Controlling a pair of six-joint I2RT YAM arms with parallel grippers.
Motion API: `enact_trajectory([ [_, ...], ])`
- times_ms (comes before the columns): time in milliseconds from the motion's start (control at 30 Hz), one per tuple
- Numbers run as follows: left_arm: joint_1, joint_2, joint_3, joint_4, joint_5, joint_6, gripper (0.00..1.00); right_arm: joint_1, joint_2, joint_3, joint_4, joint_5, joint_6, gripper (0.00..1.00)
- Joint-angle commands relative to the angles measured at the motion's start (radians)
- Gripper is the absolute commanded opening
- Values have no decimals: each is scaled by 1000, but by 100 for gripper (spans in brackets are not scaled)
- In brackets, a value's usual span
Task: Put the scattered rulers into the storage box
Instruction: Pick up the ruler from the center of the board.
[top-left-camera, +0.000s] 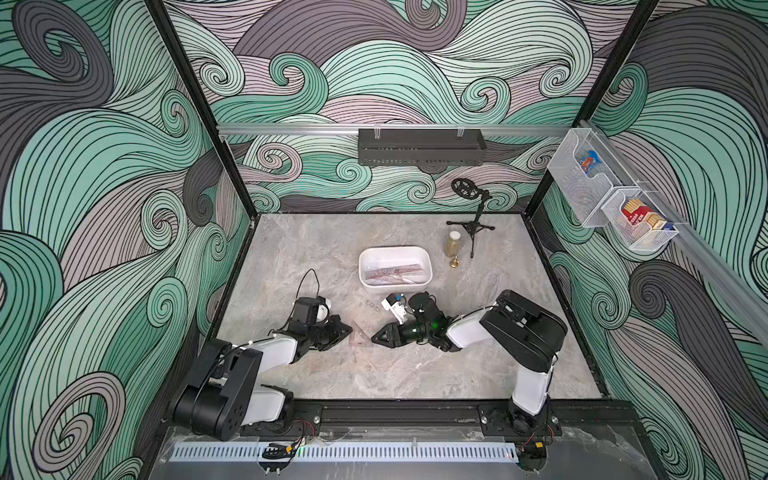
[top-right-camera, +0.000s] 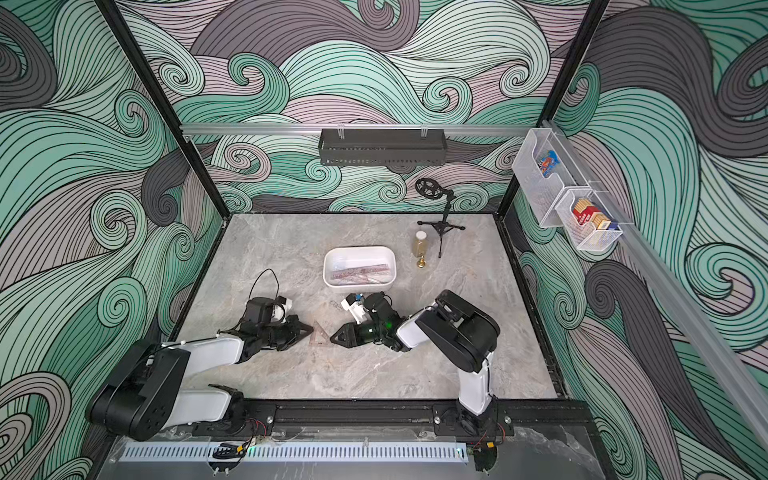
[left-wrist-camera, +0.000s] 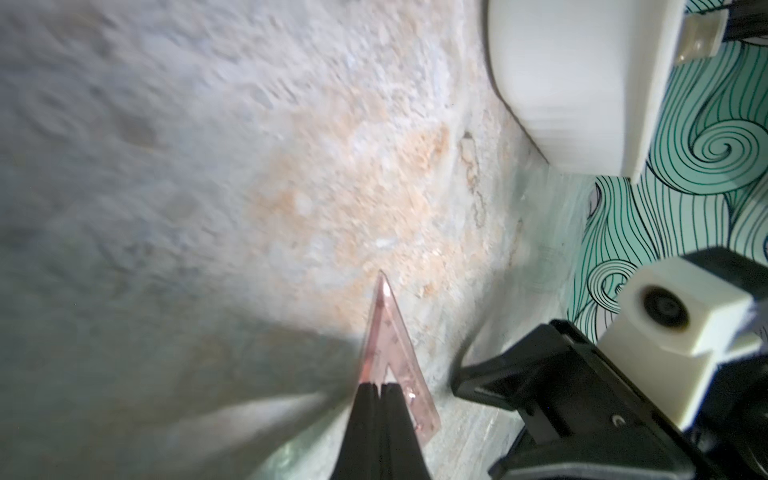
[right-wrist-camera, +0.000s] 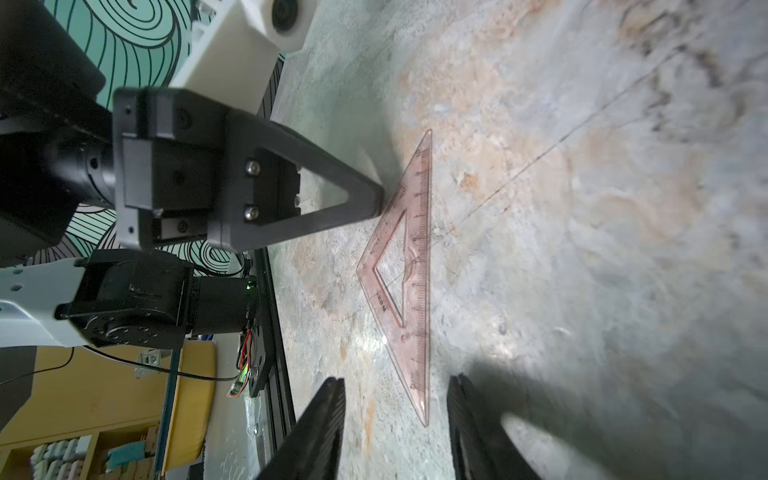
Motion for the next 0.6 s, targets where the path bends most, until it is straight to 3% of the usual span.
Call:
enact_trajectory([
  [0,-22,-38,13,22,69,-2,2,-8,-25,-10,13,-11,-11,43],
  [567,-32,86,20,-25,-66,20,1,-5,-64,-46,13,-22,-5,43],
])
